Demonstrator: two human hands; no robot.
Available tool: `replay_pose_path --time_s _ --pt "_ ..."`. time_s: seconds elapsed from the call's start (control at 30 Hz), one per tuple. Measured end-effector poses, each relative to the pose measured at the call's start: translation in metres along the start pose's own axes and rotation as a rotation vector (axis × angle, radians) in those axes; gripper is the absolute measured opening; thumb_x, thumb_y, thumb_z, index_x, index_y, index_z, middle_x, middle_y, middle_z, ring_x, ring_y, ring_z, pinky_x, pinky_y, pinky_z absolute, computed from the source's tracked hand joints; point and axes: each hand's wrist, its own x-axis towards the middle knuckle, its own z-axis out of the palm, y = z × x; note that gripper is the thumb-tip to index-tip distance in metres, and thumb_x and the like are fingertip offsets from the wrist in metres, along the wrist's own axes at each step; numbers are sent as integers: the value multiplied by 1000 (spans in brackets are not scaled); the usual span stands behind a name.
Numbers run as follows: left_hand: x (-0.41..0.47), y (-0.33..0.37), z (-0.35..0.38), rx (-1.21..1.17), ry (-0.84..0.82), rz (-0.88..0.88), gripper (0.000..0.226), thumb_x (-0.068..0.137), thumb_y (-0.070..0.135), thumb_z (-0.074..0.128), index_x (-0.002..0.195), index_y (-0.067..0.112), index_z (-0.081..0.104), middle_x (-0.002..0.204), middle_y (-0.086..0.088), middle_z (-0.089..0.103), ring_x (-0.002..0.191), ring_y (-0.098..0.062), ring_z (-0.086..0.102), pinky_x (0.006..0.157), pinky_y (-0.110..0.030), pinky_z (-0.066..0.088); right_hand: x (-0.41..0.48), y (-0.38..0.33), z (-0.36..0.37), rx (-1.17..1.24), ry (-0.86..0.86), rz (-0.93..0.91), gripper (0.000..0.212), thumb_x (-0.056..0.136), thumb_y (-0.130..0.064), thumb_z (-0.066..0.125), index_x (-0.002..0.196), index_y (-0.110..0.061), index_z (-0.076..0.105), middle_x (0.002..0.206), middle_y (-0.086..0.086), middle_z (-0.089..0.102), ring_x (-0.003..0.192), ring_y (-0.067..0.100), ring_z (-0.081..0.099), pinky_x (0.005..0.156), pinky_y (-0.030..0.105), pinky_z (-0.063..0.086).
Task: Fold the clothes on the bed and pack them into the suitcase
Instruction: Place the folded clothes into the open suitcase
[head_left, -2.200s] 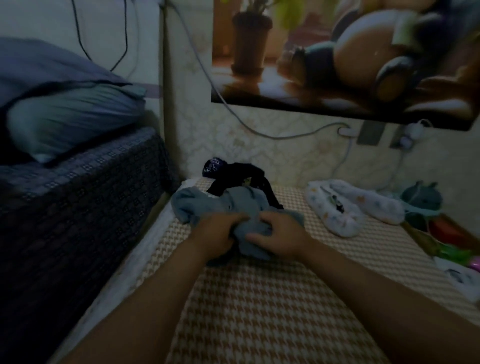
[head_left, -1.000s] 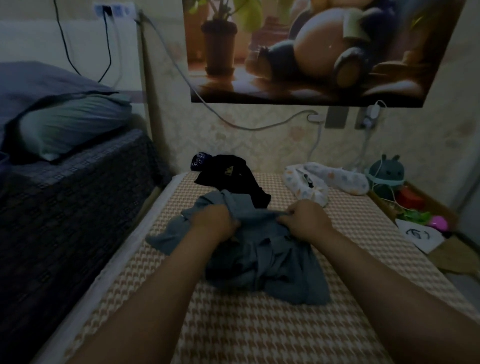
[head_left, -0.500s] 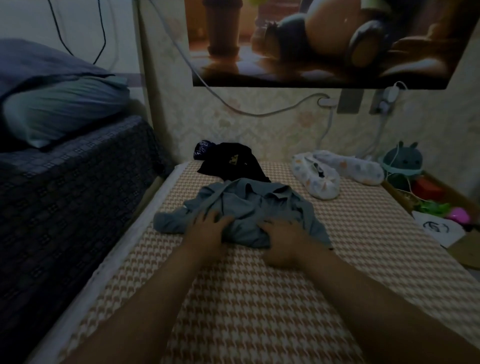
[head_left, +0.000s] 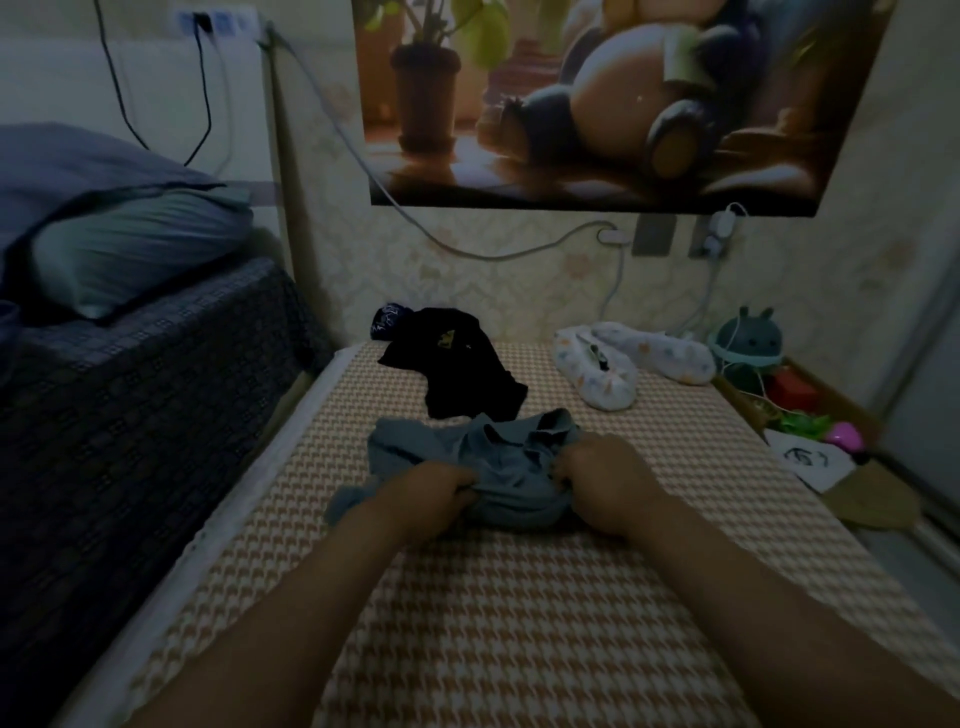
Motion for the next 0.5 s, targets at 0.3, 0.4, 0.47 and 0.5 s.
replay_pose_path --time_s 0.3,0.4,0.47,0.5 --pt "-71 59 -7 -115 -380 -26 34 90 56 53 100 27 66 99 7 65 90 -13 60 87 -34 51 -47 -24 -22 226 -459 138 22 89 -24 45 71 -14 53 78 5 60 70 18 54 71 38 52" --pt "-81 58 -8 -88 -243 -64 33 91 45 59 96 13 59 90 -7 61 78 -15 57 69 -28 49 -35 -39 -15 283 -62 43 21 93 -20 46 106 -22 63 107 2 59 86 20 58 75 37 52" --pt "-85 58 -6 -85 -288 -117 39 83 46 69 98 9 63 91 -11 64 79 -22 59 70 -35 49 -23 -49 -5 294 -10 -67 38 96 -14 46 131 -26 53 131 2 48 95 24 58 74 37 51" --pt "-85 57 -2 -39 -324 -147 41 81 48 70 98 11 64 94 -9 65 81 -23 60 73 -35 50 -15 -54 1 275 -24 -97 47 97 -11 45 141 -27 44 145 3 37 98 27 58 71 37 50"
